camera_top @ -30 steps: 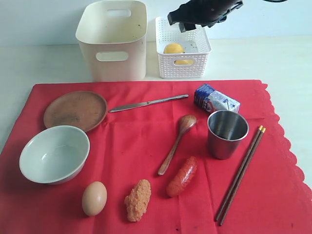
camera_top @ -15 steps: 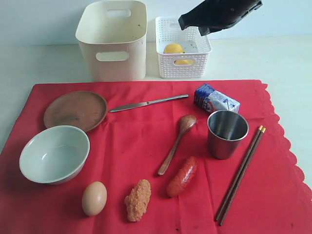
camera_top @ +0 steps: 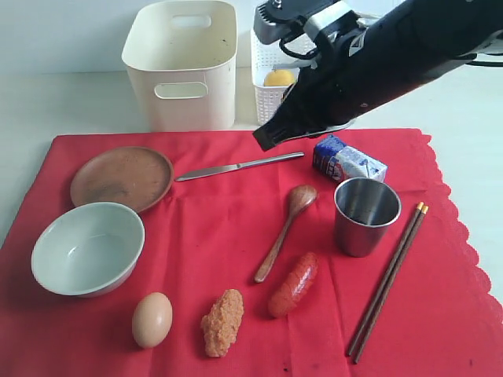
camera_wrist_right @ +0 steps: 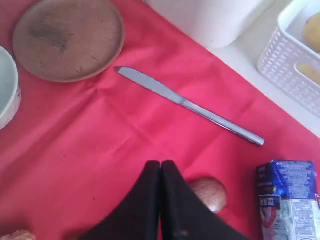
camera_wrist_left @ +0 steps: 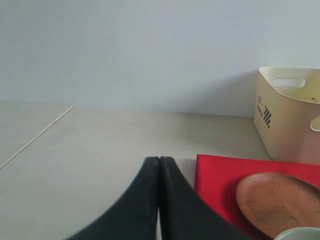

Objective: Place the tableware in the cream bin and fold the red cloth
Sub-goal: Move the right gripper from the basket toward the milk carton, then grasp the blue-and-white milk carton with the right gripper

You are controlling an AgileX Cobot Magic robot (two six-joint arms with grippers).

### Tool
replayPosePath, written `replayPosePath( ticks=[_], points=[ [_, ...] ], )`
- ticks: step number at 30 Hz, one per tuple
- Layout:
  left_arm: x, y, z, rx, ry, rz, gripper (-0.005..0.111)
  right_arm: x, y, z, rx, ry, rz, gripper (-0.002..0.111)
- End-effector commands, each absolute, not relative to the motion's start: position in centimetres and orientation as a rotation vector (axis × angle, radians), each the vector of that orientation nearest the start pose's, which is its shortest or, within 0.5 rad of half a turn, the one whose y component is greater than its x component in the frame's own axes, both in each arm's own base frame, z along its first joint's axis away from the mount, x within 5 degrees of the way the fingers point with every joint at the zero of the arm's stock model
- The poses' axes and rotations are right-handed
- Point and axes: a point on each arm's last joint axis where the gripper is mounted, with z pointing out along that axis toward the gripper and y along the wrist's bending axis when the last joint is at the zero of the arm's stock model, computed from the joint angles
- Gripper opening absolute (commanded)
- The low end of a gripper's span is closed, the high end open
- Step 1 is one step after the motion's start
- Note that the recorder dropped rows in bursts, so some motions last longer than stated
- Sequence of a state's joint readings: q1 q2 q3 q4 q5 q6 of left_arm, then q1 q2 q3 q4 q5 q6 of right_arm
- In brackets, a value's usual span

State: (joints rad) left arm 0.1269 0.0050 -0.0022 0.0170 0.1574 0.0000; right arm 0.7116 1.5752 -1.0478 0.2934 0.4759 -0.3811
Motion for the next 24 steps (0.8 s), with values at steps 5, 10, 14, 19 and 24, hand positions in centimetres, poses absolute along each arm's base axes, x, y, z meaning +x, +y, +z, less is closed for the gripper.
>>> replayPosePath(
  ticks=[5, 10, 14, 19, 24],
  points=[
    [5.6, 0.7, 19.9, -0.104, 1.636, 0.103, 0.001, 26.3, 20.9, 23.8, -0.877, 2.320, 0.080, 0.031],
    [5.6, 0.7, 19.9, -0.104, 1.636, 0.103, 0.001, 27.7, 20.5, 20.9, -0.817, 2.382, -0.115, 0.056],
    [5.6, 0.7, 19.9, -0.104, 1.636, 0.103, 0.001, 28.9, 20.2, 18.4, -0.828, 2.430, -0.188, 0.063],
    [5.6, 0.7, 19.9, -0.104, 1.636, 0.103, 0.001, 31.2, 19.0, 16.3, -0.795, 2.507, -0.222, 0.063],
    [5.6, 0.7, 19.9, -0.104, 1.636, 0.103, 0.001, 32.8, 18.1, 14.0, -0.808, 2.607, -0.122, 0.063]
  ],
)
